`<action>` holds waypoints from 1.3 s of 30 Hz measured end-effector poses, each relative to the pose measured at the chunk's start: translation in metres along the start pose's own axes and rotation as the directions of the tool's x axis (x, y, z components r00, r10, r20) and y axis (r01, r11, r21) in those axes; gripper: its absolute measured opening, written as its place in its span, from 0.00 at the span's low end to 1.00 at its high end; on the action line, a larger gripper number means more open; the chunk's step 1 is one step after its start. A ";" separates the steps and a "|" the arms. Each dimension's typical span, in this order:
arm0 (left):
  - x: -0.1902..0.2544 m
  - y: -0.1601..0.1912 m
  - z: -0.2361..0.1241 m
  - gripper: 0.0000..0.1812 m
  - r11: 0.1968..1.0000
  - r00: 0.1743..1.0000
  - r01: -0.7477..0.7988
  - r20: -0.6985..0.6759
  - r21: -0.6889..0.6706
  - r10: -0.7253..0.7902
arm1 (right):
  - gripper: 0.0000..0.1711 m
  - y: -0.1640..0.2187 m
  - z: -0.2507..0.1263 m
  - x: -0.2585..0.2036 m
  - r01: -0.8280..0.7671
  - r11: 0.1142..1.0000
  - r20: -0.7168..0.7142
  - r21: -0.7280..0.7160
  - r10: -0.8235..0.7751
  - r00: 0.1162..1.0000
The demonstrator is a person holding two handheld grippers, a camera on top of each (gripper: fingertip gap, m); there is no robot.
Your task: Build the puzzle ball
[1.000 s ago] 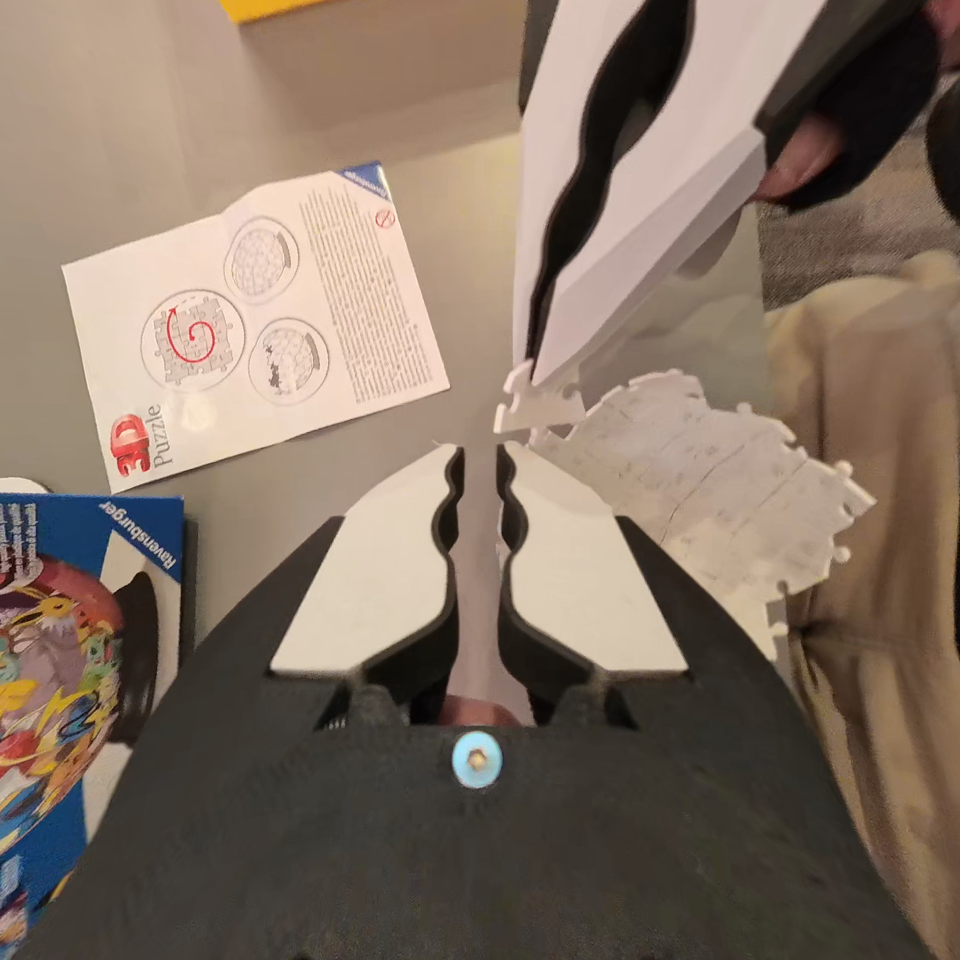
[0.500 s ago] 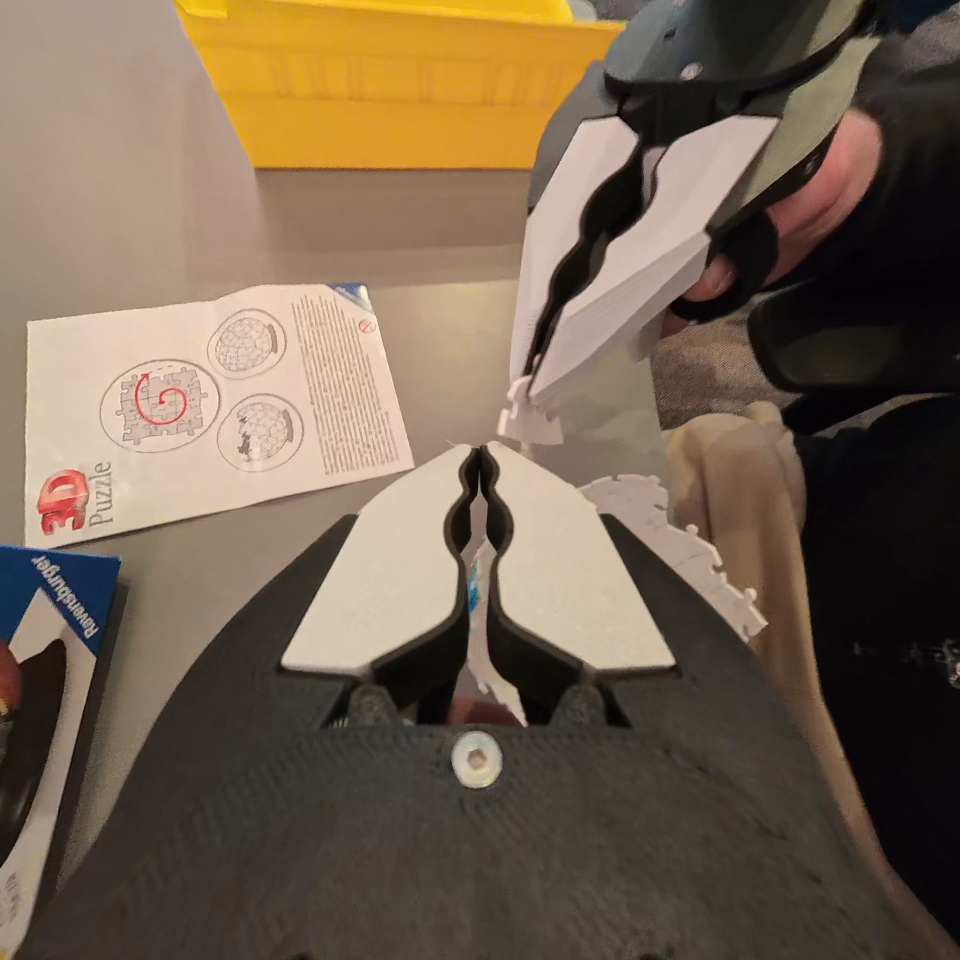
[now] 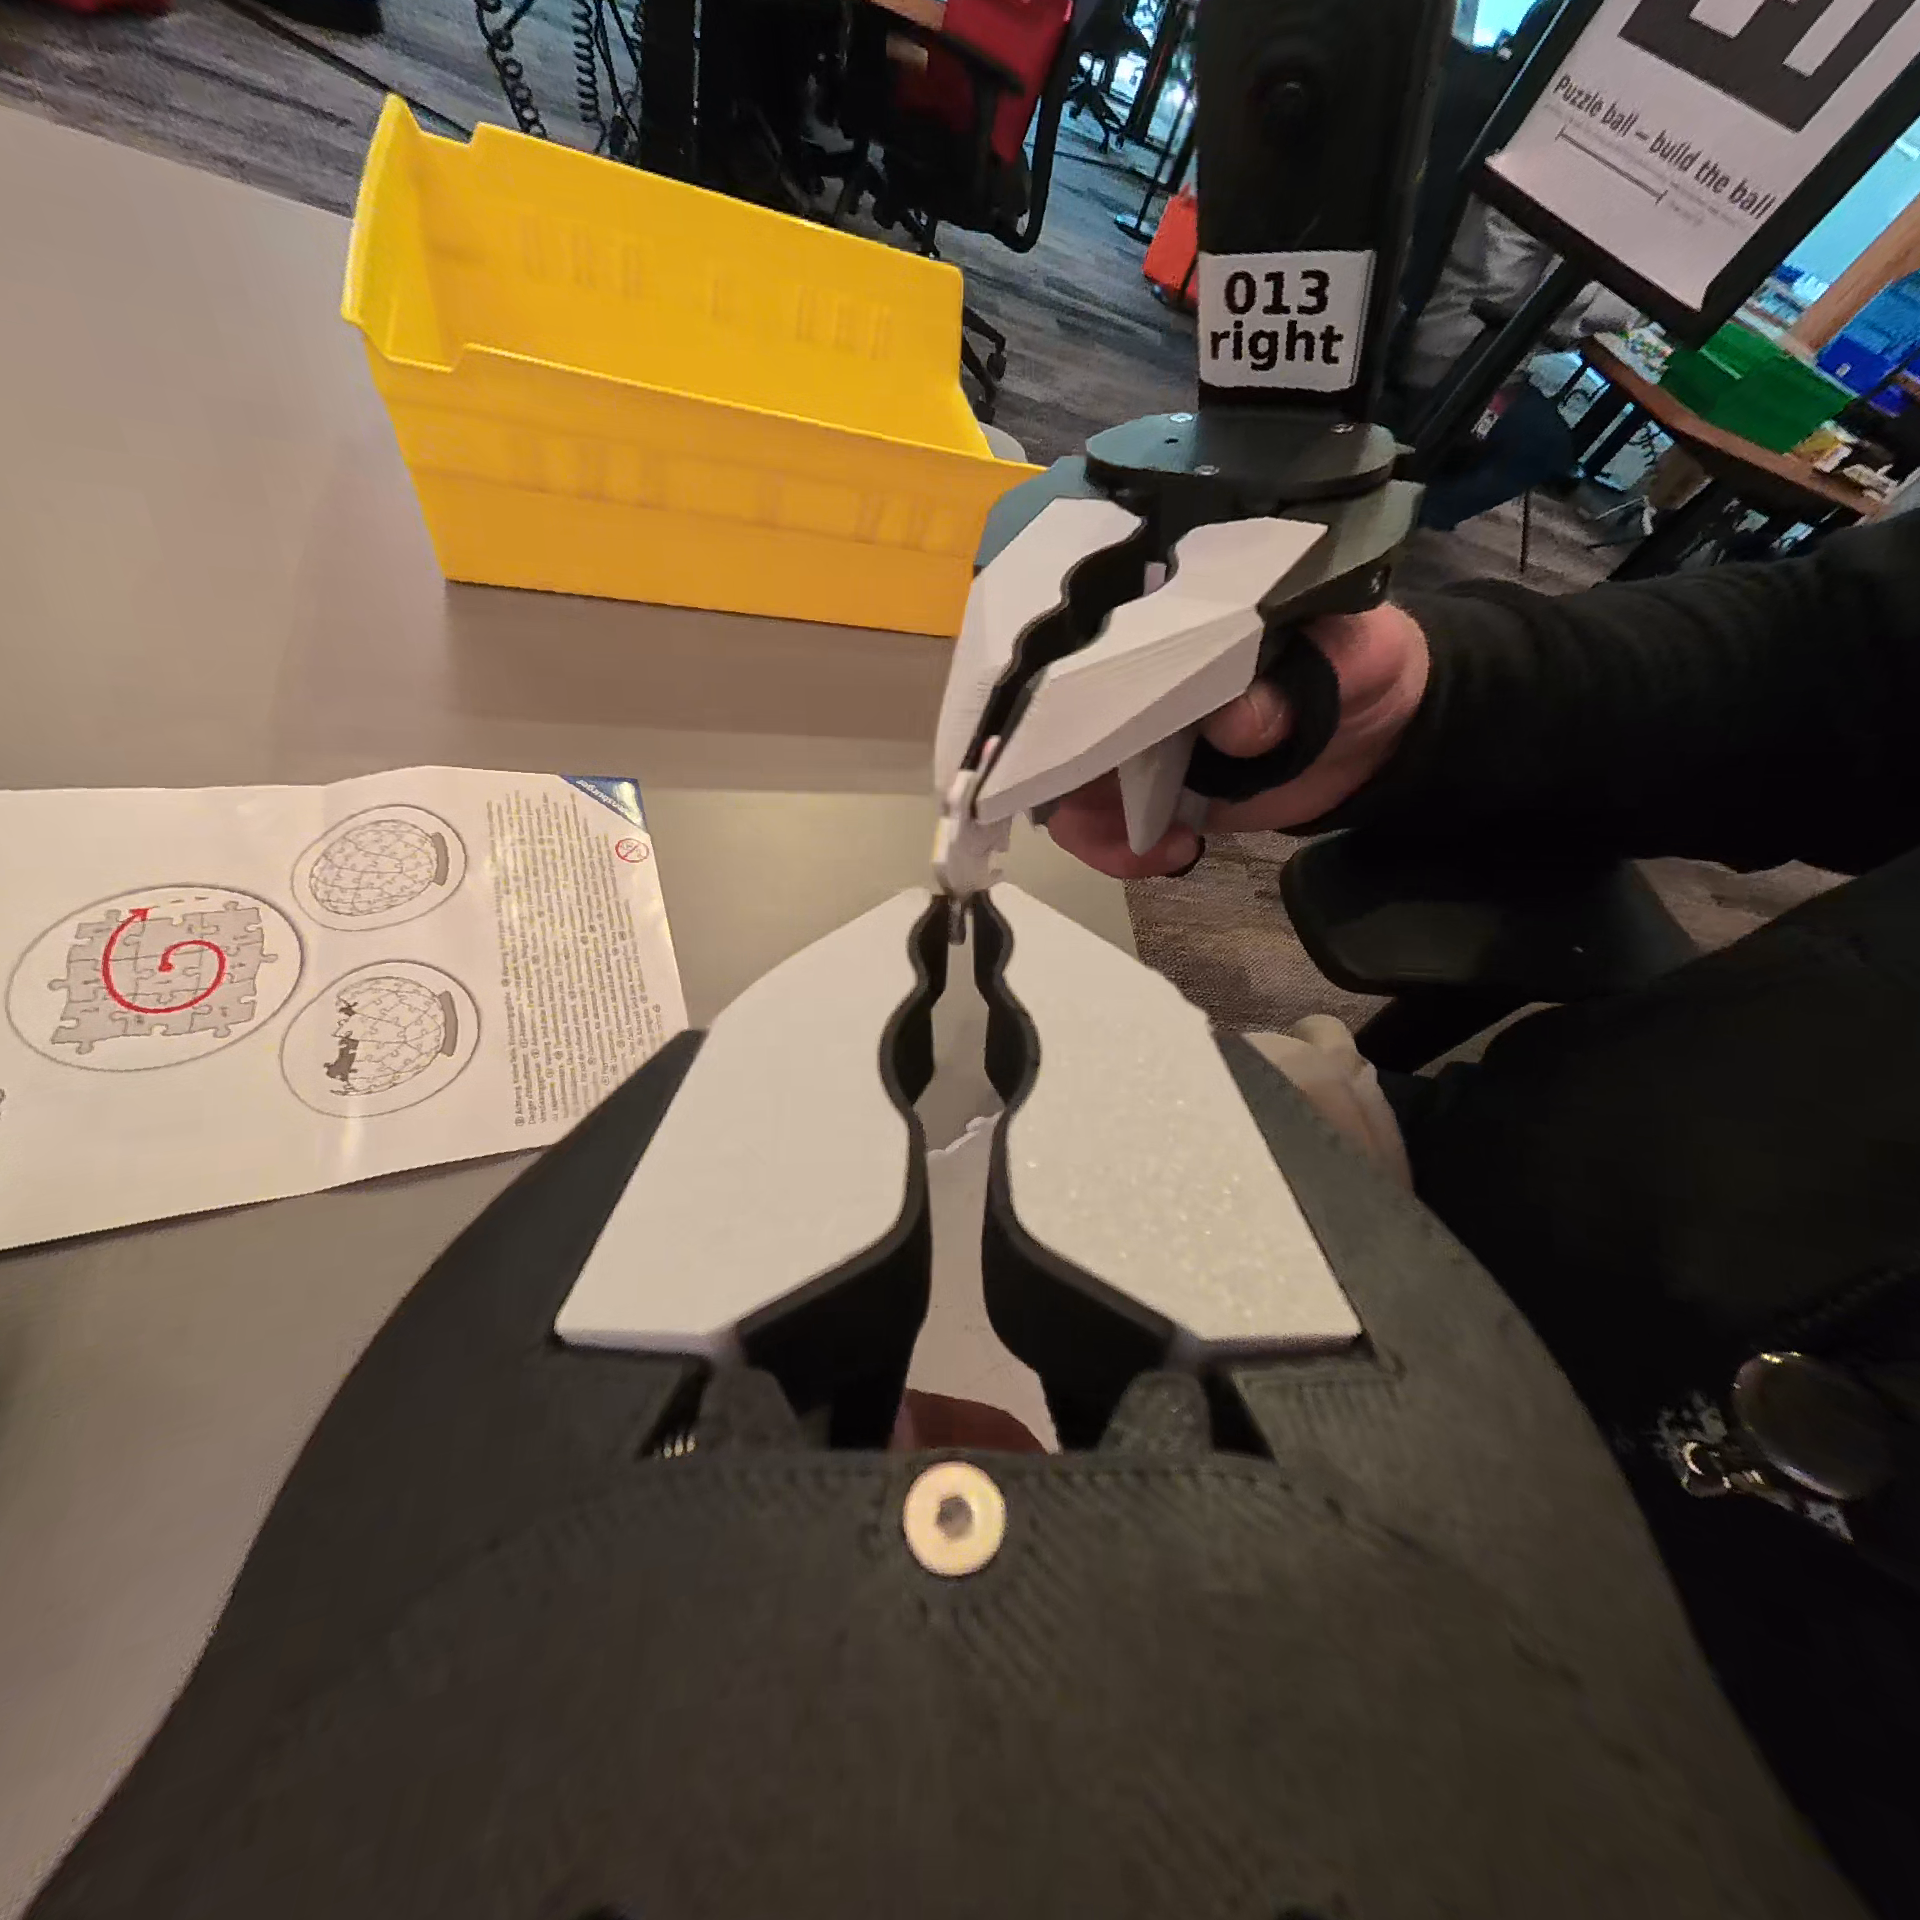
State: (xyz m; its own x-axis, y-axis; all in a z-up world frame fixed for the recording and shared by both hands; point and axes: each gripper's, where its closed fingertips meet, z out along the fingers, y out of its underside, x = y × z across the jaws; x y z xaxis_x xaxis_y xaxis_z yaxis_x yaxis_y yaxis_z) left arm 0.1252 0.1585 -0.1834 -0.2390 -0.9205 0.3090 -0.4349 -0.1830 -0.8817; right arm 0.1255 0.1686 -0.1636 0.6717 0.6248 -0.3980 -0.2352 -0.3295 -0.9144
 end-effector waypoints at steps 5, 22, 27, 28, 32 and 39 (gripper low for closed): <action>0.002 0.007 0.001 0.01 0.996 0.999 -0.031 -0.012 -0.078 0.030 | 0.01 0.009 -0.003 -0.002 0.033 0.996 0.019 -0.087 -0.031 0.999; 0.010 0.037 0.015 0.01 0.852 0.968 -0.251 -0.118 -0.460 0.222 | 0.00 0.047 -0.015 -0.004 0.336 0.797 0.056 -0.502 -0.358 0.932; 0.001 0.055 0.016 0.08 0.778 0.946 -0.318 -0.126 -0.542 0.299 | 0.00 0.057 -0.023 0.004 0.199 0.837 -0.023 -0.509 -0.244 0.969; -0.002 0.060 0.016 0.09 0.762 0.945 -0.316 -0.121 -0.566 0.302 | 0.00 0.060 -0.024 0.005 0.168 0.847 -0.040 -0.504 -0.217 0.975; -0.015 0.089 0.013 0.10 0.666 0.937 -0.311 -0.103 -0.678 0.333 | 0.00 0.076 -0.026 0.003 0.074 0.867 -0.078 -0.493 -0.128 0.989; -0.028 0.110 -0.001 0.05 0.604 0.946 -0.207 0.000 -0.769 0.324 | 0.00 0.090 -0.019 -0.007 0.005 0.877 -0.105 -0.481 -0.064 0.992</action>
State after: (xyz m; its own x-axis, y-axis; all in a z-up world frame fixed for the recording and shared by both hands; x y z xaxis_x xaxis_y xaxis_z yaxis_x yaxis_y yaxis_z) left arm 0.0836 0.1646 -0.2888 -0.3672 -0.9301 0.0073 -0.8814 0.3455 -0.3223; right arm 0.1132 0.1213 -0.2416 0.7555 0.5666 -0.3289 0.1352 -0.6261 -0.7679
